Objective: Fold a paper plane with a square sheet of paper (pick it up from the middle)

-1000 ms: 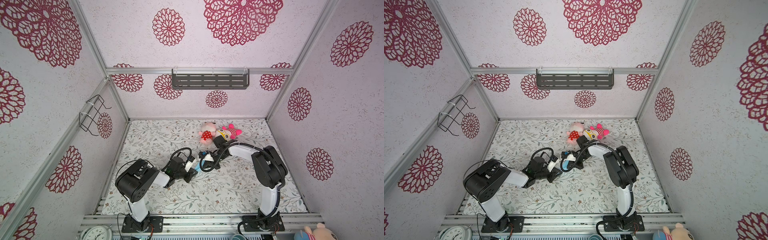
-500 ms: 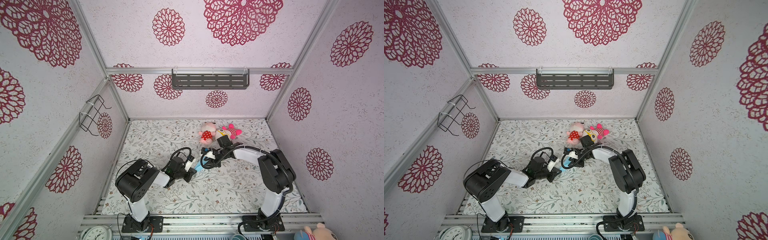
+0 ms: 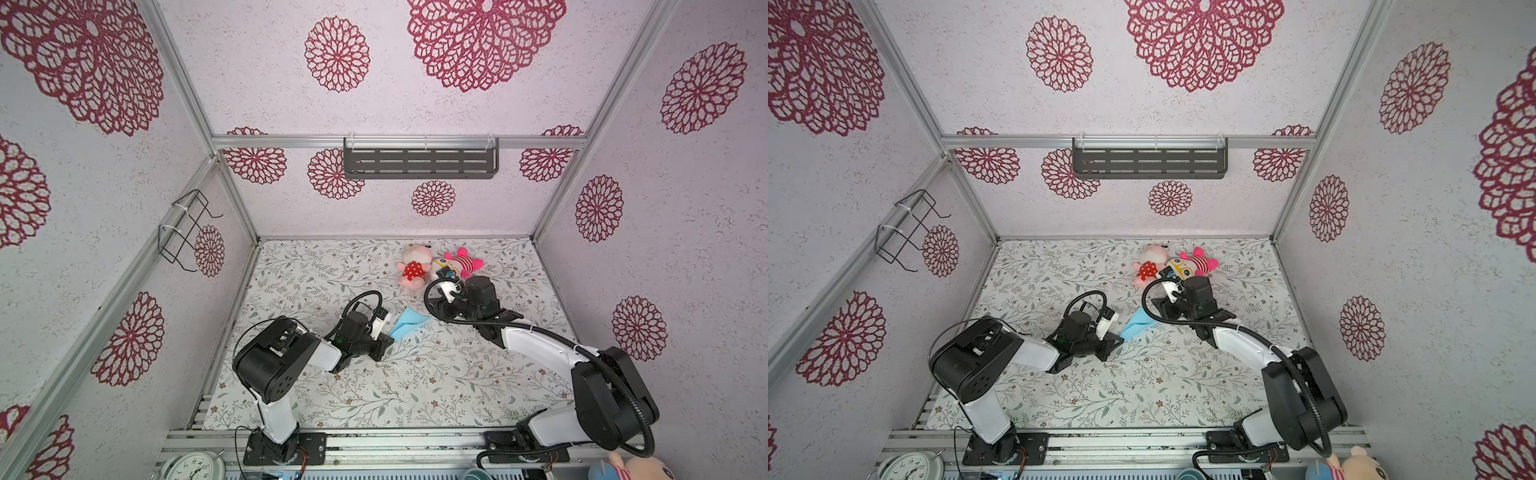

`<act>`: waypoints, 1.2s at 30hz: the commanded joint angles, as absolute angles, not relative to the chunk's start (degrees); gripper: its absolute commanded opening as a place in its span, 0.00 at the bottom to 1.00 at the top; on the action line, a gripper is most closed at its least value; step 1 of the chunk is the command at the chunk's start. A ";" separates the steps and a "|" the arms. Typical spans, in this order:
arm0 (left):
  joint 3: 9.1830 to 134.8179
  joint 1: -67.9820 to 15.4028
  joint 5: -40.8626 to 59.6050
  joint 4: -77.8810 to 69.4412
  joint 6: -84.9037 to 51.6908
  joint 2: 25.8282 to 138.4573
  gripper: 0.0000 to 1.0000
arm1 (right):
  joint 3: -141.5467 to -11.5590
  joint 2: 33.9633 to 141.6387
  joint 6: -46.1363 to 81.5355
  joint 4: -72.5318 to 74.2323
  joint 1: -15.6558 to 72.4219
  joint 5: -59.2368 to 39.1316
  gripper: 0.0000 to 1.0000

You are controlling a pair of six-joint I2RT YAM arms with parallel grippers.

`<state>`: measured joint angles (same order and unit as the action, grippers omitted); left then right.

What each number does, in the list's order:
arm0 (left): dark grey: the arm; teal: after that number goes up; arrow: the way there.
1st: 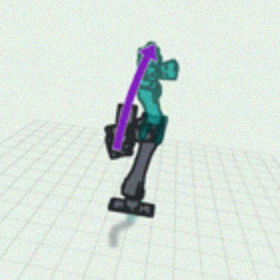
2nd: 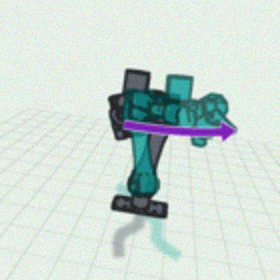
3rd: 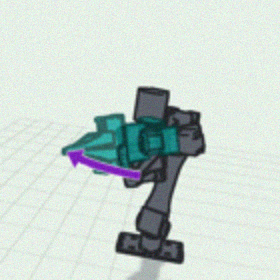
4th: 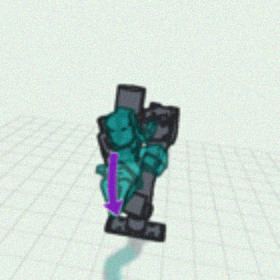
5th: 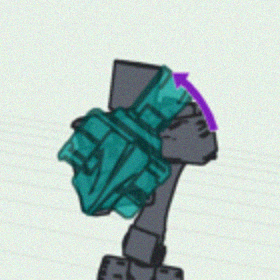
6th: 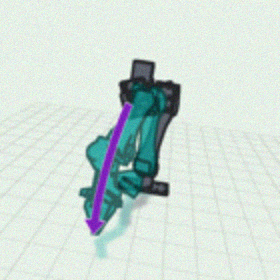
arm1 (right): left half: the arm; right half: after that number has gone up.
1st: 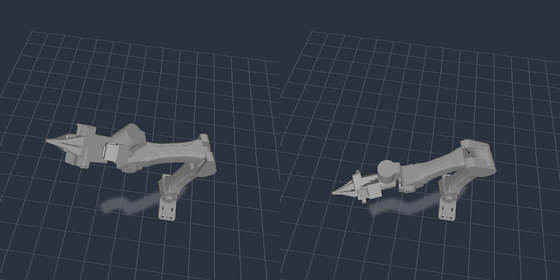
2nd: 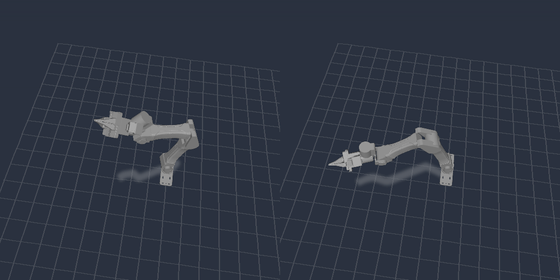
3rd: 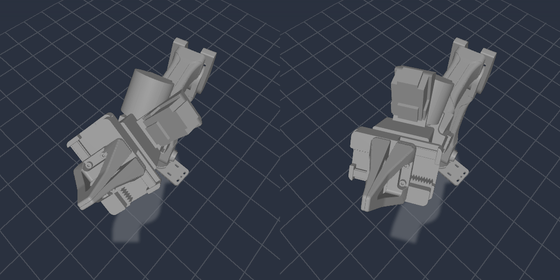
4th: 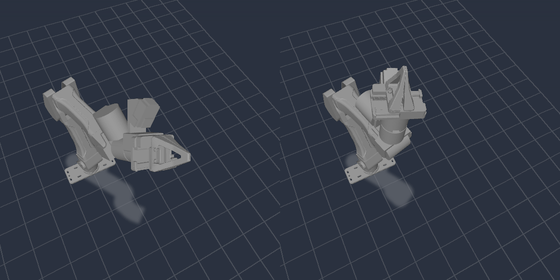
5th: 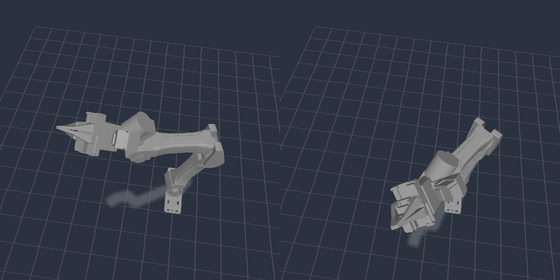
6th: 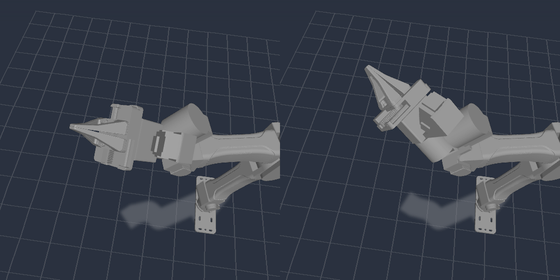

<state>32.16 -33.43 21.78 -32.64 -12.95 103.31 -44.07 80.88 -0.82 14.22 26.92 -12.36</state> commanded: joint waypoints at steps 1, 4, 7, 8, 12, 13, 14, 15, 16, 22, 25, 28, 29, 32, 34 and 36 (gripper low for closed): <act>32.52 -33.16 20.39 -27.89 -14.93 104.55 0.03 | -41.29 79.34 16.18 17.81 26.83 -12.40 0.54; 33.49 -33.17 20.48 -24.85 -15.86 104.77 0.03 | -38.35 79.75 23.65 22.57 27.30 -18.50 0.47; 34.70 -33.23 20.64 -21.89 -16.85 104.79 0.03 | -36.40 81.70 29.72 27.52 28.85 -22.38 0.43; 34.95 -33.25 20.81 -21.19 -17.03 104.79 0.03 | -36.30 82.75 31.16 28.42 29.78 -22.97 0.42; 35.68 -33.23 21.39 -19.04 -17.92 105.17 0.02 | -36.21 87.03 34.38 33.26 33.14 -23.79 0.35; 35.77 -33.22 21.68 -18.62 -18.09 105.25 0.02 | -36.21 88.37 35.44 35.45 33.72 -24.38 0.33; 35.86 -33.26 22.00 -18.19 -18.19 105.27 0.02 | -36.28 89.85 36.77 37.42 34.28 -24.87 0.29; 36.07 -33.21 22.27 -17.62 -18.19 105.27 0.02 | -36.41 91.25 37.75 39.23 34.64 -25.47 0.28; 36.20 -33.22 22.73 -17.07 -18.19 105.25 0.02 | -36.77 92.79 38.77 40.98 35.04 -26.26 0.25; 38.50 -33.24 24.06 -11.88 -18.93 105.31 0.01 | -37.38 98.55 42.14 47.18 36.34 -28.46 0.19; 39.02 -33.23 24.04 -10.20 -19.94 105.36 0.00 | -37.89 100.06 42.35 47.38 36.74 -28.78 0.18; 38.91 -33.27 24.27 -10.11 -20.84 105.34 0.00 | -38.66 102.09 42.43 47.52 36.99 -29.33 0.18; 39.21 -33.26 24.17 -9.66 -21.08 105.39 0.00 | -38.60 102.77 42.56 48.11 37.07 -29.52 0.18; 39.81 -33.28 23.90 -8.54 -22.18 105.61 0.01 | -38.43 104.19 42.51 48.99 37.17 -29.88 0.19; 39.90 -33.29 23.94 -8.19 -23.20 105.74 0.01 | -37.72 104.57 42.30 50.56 37.10 -30.27 0.19; 39.99 -33.23 23.29 -7.47 -23.78 106.06 0.02 | -37.85 105.40 41.95 51.05 37.10 -31.32 0.20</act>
<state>40.91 -33.30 23.97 -15.27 -22.20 103.44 -37.58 105.10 41.91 46.78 36.80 -29.17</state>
